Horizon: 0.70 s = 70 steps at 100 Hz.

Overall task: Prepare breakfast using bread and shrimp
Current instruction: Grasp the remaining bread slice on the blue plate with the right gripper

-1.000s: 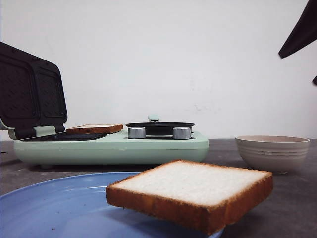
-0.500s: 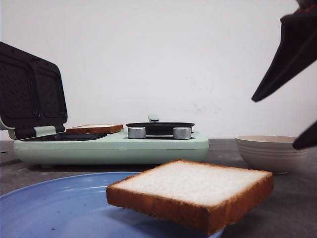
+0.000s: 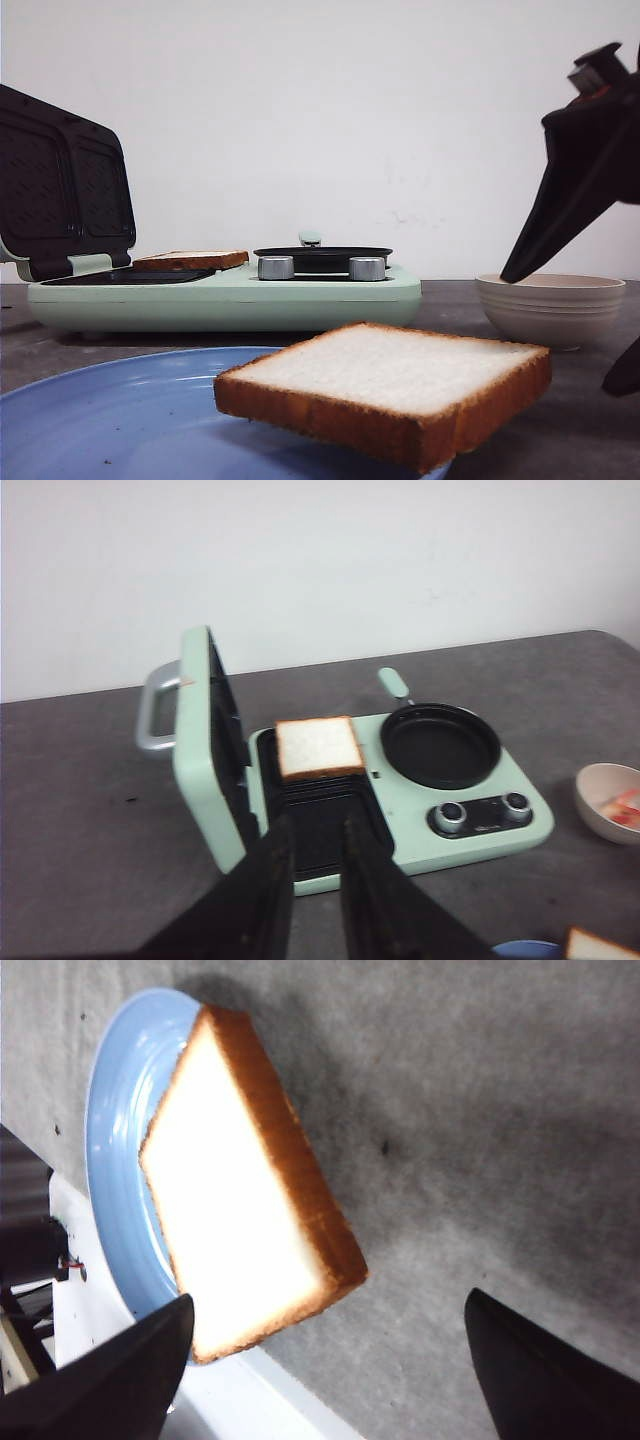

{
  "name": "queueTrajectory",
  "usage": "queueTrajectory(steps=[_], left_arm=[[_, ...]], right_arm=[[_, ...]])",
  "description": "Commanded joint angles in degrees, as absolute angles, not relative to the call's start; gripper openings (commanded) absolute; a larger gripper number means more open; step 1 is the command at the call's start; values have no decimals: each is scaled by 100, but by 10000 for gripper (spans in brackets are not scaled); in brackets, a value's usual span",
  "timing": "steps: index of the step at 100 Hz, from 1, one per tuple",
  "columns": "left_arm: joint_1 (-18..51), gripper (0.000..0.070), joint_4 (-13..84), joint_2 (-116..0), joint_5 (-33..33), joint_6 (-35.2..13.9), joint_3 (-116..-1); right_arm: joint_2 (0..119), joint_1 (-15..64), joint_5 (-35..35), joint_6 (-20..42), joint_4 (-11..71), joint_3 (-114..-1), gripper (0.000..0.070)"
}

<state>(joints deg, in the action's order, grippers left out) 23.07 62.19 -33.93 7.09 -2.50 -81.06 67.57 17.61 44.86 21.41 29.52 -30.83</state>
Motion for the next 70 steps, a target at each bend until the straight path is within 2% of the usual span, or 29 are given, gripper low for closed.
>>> queueTrajectory(steps=[1, 35, 52, 70], left_arm=[[2357, 10, 6173, -3400, 613, -266, -8180], [2611, 10, 6160, -3400, 593, -261, -8180], [2657, 10, 6154, -3400, 593, -263, -8180], [2672, 10, 6145, -3400, 593, -263, -8180]], right_arm=[[6938, 1820, 4646, 2147, 2829, -3162, 538], [7500, 2154, 4735, 2222, 2462, -3162, 538], [7564, 2283, 4313, 2541, 2043, -3162, 538], [7607, 2368, 4333, 2781, 1691, -3162, 537]])
